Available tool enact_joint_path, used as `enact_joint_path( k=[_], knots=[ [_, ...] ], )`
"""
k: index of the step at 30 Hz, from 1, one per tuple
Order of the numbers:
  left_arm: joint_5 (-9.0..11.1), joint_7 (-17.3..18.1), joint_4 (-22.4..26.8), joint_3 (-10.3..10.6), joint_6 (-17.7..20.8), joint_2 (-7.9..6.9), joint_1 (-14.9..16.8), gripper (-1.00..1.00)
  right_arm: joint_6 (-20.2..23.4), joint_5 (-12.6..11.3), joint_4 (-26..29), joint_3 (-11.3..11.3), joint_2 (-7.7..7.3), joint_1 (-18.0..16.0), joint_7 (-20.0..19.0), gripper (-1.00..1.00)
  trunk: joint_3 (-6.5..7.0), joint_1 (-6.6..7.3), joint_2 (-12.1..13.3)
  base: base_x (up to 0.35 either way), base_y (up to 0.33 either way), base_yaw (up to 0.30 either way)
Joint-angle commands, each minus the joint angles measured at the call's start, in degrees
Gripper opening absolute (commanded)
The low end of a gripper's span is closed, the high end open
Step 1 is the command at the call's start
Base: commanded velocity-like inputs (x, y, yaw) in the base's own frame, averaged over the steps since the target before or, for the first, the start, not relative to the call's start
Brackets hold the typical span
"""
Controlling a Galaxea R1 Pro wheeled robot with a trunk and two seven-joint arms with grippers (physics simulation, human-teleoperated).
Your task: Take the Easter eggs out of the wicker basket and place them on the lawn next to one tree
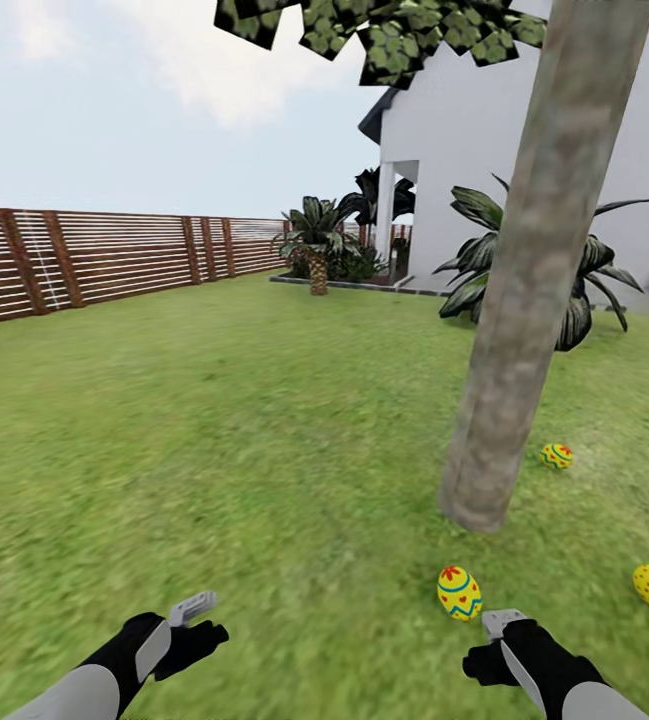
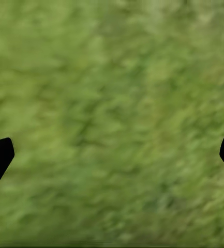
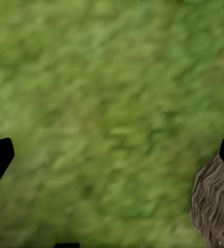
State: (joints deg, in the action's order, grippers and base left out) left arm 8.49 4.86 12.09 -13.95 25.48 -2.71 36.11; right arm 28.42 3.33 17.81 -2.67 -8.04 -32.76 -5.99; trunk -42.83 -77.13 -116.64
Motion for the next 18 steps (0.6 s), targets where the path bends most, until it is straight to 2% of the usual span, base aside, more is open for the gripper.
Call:
enact_joint_path(
  k=[1,18],
  knots=[
    [0.6,0.0,0.1,0.0,0.4,-0.01,0.0,1.00,0.3,0.4,0.1,-0.3,-0.05,0.0,-0.3,1.00,0.13,0.24,0.4,-0.110,0.000,0.022],
    [0.5,0.0,0.0,0.1,0.4,0.08,0.0,1.00,0.3,0.4,0.1,-0.2,-0.05,0.0,-0.3,1.00,3.18,3.97,7.2,-0.299,0.000,0.002]
  ],
)
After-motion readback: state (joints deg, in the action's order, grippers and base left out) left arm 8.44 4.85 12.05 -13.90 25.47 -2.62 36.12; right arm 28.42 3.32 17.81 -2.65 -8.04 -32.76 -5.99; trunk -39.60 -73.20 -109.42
